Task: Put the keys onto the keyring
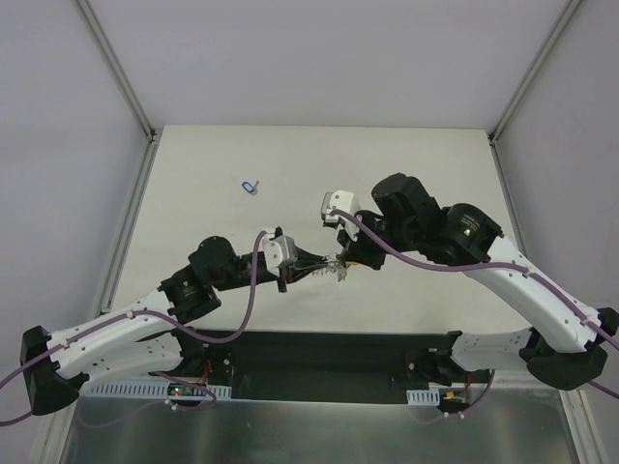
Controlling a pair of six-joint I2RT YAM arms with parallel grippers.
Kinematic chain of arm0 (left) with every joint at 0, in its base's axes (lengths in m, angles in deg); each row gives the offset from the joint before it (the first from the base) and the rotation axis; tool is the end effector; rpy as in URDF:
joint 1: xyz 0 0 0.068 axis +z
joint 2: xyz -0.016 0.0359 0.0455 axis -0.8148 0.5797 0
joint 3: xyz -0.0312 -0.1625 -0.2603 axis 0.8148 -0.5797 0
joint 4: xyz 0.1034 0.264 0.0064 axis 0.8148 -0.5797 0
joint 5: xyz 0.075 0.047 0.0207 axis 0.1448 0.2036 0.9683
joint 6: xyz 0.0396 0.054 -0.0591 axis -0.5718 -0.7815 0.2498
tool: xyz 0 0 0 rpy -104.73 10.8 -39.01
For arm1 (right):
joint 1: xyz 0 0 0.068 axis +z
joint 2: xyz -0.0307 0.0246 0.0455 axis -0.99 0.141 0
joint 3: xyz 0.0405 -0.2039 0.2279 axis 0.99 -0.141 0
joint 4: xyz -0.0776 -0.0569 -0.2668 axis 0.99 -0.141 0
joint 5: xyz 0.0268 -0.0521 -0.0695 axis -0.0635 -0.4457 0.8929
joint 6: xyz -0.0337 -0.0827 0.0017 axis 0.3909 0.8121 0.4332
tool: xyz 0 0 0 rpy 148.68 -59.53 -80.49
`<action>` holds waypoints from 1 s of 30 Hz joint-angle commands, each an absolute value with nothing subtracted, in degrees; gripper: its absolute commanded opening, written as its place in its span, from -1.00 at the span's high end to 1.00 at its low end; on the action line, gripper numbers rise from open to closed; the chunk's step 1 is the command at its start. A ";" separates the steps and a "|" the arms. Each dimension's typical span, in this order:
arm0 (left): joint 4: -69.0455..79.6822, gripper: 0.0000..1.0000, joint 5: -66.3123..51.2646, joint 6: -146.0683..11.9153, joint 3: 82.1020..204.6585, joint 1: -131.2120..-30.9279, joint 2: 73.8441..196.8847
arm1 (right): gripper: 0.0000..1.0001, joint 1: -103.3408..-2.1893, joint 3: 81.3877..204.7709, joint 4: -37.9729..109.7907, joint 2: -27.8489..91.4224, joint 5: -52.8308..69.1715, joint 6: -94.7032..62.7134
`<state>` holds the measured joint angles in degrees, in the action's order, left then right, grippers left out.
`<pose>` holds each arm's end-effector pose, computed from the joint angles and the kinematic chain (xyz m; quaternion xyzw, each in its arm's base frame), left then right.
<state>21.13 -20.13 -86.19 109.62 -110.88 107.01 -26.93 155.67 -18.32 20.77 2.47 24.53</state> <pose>0.1074 -0.2121 0.3764 0.4539 0.4676 -0.4162 0.6341 0.1431 0.2360 0.4464 -0.6576 0.5984 0.1843 0.4190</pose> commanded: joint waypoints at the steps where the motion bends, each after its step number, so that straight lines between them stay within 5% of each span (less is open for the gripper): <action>1: 26.94 1.00 -20.45 -86.65 108.74 -110.91 103.20 | 0.98 -28.54 155.77 -28.00 18.99 7.55 28.00; 21: 30.30 1.00 -19.92 -86.13 104.61 -110.82 103.11 | 0.98 -28.45 157.88 -33.38 22.51 7.12 29.23; 30: 26.15 0.47 -17.90 -83.84 103.38 -110.91 110.40 | 0.98 -27.93 157.89 -24.59 21.98 2.01 25.19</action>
